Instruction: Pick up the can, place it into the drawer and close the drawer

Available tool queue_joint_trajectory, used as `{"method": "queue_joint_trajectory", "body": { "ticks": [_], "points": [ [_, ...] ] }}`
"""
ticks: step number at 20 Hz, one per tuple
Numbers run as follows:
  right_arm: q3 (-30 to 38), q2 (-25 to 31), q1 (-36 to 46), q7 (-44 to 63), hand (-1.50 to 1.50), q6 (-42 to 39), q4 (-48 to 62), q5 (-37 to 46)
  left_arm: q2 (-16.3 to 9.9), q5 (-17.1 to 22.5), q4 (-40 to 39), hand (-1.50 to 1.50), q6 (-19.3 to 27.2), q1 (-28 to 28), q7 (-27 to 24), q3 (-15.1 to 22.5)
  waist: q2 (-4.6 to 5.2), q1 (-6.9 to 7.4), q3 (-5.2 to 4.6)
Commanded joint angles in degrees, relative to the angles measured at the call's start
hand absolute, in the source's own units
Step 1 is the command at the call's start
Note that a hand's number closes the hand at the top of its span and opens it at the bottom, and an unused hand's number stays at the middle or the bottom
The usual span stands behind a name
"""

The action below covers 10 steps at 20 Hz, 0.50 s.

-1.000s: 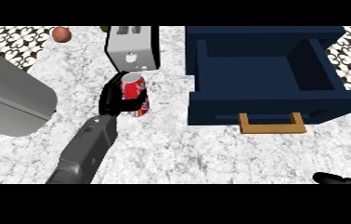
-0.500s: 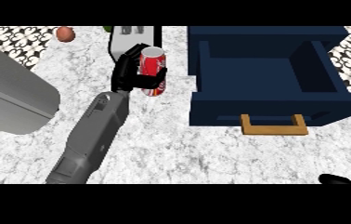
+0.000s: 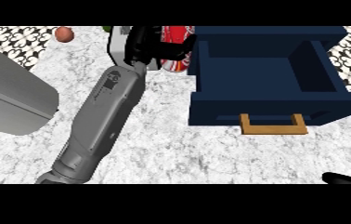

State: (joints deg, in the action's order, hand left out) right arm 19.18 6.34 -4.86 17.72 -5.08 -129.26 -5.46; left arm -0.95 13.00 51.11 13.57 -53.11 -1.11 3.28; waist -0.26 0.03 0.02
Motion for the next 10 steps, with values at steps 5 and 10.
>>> {"method": "queue_joint_trajectory", "body": {
  "ticks": [5, 10],
  "points": [
    [3.3, 2.0, 0.3, 3.2, -1.5, -0.7, -2.5, -4.4, -0.5, -2.4, -0.8, 1.5, 3.6, -12.7, 10.1, -0.5, 0.29, -1.21, 0.0],
    [-2.7, -2.6, 0.2, -0.7, -1.5, 1.8, -0.5, 3.6, 0.2, -2.3, -0.6, 1.5, 6.4, -17.4, 15.5, 1.2, 0.23, -0.53, 0.0]
  ]
}}
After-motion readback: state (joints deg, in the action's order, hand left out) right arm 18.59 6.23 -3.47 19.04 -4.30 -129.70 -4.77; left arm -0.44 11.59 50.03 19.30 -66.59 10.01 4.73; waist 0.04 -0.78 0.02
